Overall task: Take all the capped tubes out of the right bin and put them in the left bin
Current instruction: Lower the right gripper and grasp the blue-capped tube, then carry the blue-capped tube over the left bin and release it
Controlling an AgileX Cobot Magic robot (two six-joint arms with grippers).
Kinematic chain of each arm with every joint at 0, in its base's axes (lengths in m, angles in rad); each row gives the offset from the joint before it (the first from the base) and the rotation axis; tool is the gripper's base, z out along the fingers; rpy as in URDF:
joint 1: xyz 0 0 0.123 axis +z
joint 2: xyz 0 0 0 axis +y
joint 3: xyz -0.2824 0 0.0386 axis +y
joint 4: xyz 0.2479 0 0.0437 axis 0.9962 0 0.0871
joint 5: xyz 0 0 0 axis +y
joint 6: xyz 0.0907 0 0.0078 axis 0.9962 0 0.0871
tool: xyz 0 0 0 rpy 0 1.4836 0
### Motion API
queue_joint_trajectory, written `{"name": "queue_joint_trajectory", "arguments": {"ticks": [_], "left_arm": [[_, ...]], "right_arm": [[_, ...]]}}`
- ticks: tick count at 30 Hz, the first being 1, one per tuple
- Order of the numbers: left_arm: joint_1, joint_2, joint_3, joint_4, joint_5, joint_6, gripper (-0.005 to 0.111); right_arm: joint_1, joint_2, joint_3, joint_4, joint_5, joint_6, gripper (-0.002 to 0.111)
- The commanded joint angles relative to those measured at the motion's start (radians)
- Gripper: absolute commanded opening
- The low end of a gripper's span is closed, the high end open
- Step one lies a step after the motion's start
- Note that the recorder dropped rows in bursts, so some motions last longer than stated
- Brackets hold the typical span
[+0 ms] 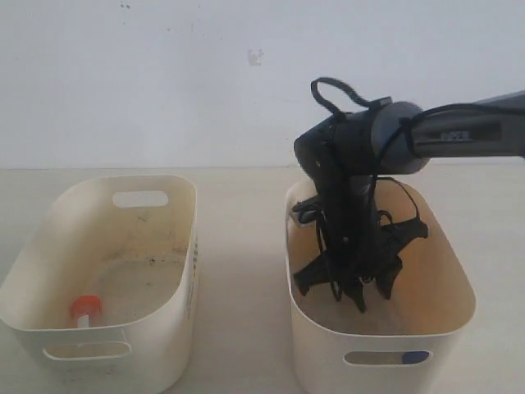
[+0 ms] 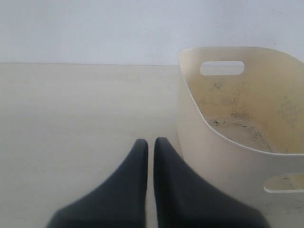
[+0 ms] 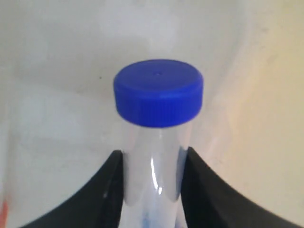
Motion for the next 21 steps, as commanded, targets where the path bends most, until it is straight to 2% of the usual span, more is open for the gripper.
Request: {"name": "queue_joint_trajectory", "arguments": {"ticks": [1, 9, 13, 21], "left_arm": [[0.005, -0.004, 0.003, -0.004, -0.003, 0.002, 0.004], [0.005, -0.004, 0.003, -0.004, -0.003, 0.002, 0.004], [0.005, -0.004, 0.003, -0.004, -0.003, 0.002, 0.004], [0.005, -0.004, 0.003, -0.004, -0.003, 0.002, 0.004]], "right_arm": [[-0.005, -0.103, 0.003, 0.005, 0.006, -0.027, 0.0], [-0.001, -0.255, -0.036, 0.082, 0.006, -0.063, 0.0], [0.046, -0.326, -0.092, 0.139, 0.006, -0.117, 0.0], [0.199, -0.327, -0.133, 0.471, -0.266, -0.343, 0.0]]}}
